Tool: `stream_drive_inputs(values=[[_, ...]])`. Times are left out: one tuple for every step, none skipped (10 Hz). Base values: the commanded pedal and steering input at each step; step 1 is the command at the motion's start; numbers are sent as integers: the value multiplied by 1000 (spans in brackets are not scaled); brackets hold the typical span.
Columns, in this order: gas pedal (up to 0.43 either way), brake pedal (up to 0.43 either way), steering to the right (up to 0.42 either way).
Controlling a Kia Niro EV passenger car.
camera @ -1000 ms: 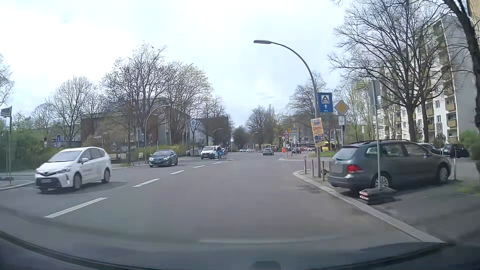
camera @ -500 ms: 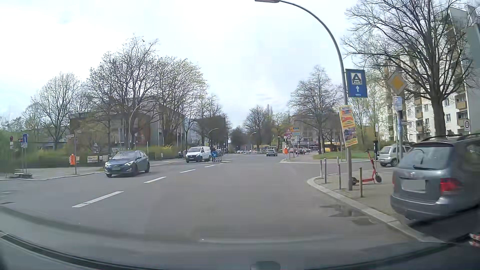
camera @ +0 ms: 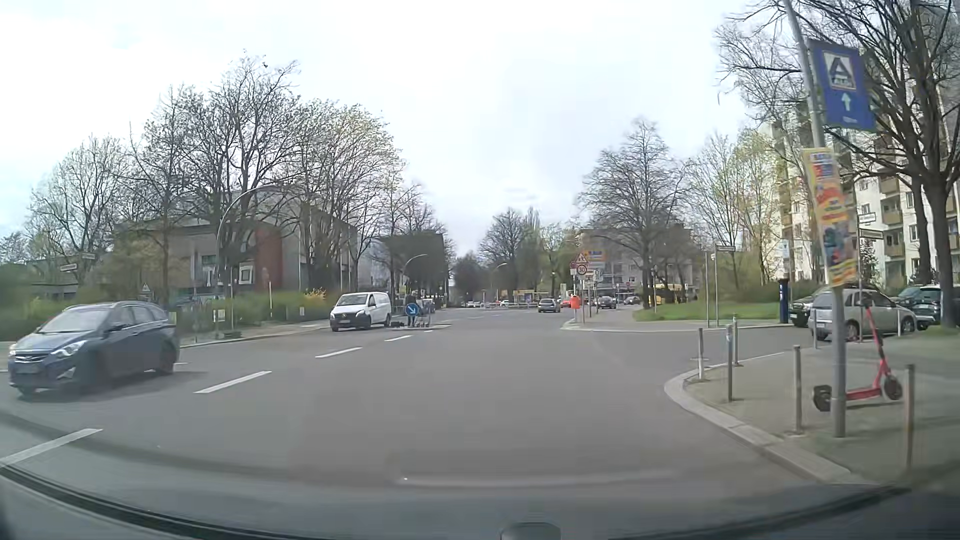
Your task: Follow the waypoints while adhering to traffic rules and regulations
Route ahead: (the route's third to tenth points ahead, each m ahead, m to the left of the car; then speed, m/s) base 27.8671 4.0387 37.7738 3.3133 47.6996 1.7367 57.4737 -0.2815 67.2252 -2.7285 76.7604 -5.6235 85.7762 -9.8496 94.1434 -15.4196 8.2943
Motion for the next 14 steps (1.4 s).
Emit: stream_drive_inputs(values=[[0,0,12],[0,0,12],[0,0,12],[0,0,12],[0,0,12],[0,0,12],[0,0,12],[0,0,12],[0,0,12],[0,0,12],[0,0,14],[0,0,14],[39,0,14],[47,0,14]])
